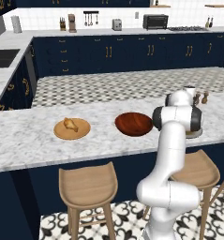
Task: Pick the chicken drumstick and lemon from their plates and place them in the bowl. Then put the bowl in the fridge.
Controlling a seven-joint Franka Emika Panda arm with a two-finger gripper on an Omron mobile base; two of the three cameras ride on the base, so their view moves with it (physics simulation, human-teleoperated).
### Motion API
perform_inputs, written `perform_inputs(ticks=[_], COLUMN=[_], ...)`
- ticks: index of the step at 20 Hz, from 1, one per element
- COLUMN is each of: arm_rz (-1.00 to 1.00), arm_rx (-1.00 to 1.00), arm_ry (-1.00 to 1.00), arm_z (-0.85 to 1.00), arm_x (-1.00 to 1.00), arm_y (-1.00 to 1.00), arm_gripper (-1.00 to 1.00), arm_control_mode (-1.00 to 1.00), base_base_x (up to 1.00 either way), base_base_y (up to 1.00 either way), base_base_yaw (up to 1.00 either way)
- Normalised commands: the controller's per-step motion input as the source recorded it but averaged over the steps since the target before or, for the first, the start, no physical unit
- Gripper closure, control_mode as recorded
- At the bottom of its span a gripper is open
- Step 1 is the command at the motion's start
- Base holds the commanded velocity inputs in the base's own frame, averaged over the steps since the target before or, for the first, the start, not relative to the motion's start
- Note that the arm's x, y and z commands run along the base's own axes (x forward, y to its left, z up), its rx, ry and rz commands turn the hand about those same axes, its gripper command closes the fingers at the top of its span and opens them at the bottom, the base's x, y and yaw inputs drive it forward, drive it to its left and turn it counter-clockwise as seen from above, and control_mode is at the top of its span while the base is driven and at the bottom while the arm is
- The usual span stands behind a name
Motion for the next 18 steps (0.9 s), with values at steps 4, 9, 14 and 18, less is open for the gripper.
perform_inputs(ticks=[4, 9, 14, 18], arm_rz=[0.02, 0.02, 0.08, 0.04], arm_rx=[0.0, 0.08, 0.01, -0.02], arm_ry=[0.0, -0.01, -0.12, -0.16], arm_z=[-0.07, 0.5, 0.8, 0.39], arm_x=[-0.28, -0.77, -0.77, -0.35], arm_y=[-0.06, 0.27, 0.89, 1.0], arm_gripper=[1.0, 1.0, 1.0, 1.0], arm_control_mode=[-1.0, -1.0, -1.0, -1.0], base_base_x=[0.0, 0.0, 0.0, 0.0], base_base_y=[0.0, 0.0, 0.0, 0.0], base_base_yaw=[0.0, 0.0, 0.0, 0.0])
